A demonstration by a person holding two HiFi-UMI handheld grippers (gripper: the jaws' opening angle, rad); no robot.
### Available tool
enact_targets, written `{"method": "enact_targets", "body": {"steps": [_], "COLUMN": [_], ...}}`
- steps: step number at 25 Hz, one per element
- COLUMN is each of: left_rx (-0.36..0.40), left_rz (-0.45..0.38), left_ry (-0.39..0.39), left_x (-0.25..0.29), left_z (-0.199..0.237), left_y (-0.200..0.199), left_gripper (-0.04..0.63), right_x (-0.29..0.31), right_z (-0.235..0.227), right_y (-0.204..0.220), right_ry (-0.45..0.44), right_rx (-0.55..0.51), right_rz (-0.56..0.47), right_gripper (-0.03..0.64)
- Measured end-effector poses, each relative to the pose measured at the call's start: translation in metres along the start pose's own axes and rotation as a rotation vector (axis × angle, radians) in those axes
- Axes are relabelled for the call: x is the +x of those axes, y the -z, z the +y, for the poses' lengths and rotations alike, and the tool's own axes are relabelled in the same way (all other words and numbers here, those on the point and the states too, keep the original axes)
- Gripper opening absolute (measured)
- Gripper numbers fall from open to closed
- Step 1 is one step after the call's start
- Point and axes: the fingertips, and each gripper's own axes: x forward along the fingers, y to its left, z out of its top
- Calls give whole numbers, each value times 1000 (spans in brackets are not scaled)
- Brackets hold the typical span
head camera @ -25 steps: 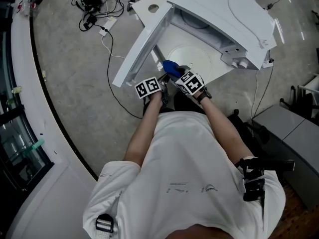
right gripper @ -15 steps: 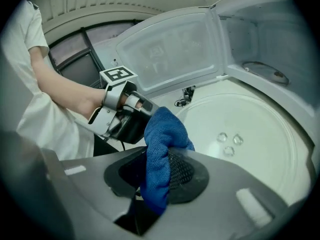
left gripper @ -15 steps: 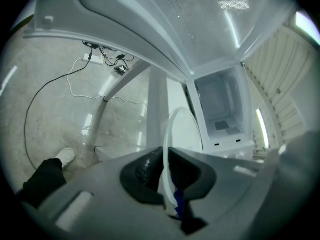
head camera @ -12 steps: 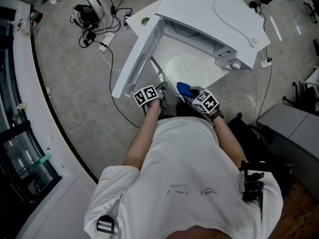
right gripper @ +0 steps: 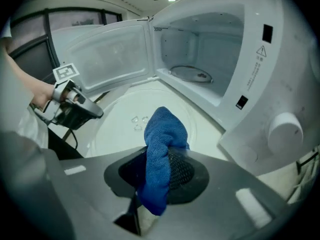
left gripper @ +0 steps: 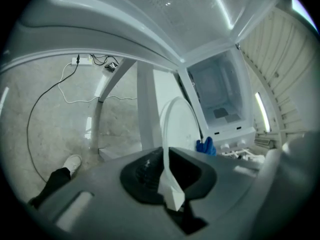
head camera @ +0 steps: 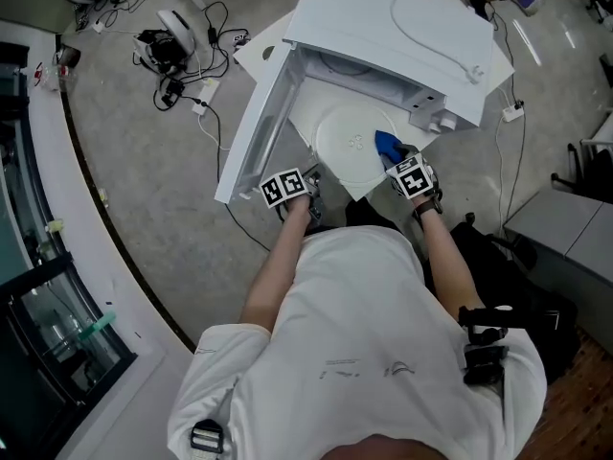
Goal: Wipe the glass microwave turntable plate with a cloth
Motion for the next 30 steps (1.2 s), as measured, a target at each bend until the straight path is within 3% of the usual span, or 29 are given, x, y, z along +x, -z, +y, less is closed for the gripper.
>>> {"method": "enact_targets", "body": {"steps": [5,9,14,19,23,30], "left_rx": [25,10,44,43,28,14], "left_rz": [45,52,75,92,97,57], "left_ry": [-20,-14,-14,-6,0,-9], "left_x": [3,2,3,3,4,6], "left_z": [2,2,1,0,-1,-1], "left_y": [9,11,7,4,7,9], "left_gripper": [41,41,41,44,49,52], "right_x": [9,22,43,68,84,86], "right_z": [-27,-31,-25,-3,31,115], "right_y": [-46,-76,-114,-150,-171,-160], "right_ry": [135,155,144,82,3,-196], "right_rx": [-14,-85,-184,-245,-233,-317], "right_rz": [1,22,12,2,-46,-105], "right_gripper": [95,97,98,98,98,98]}}
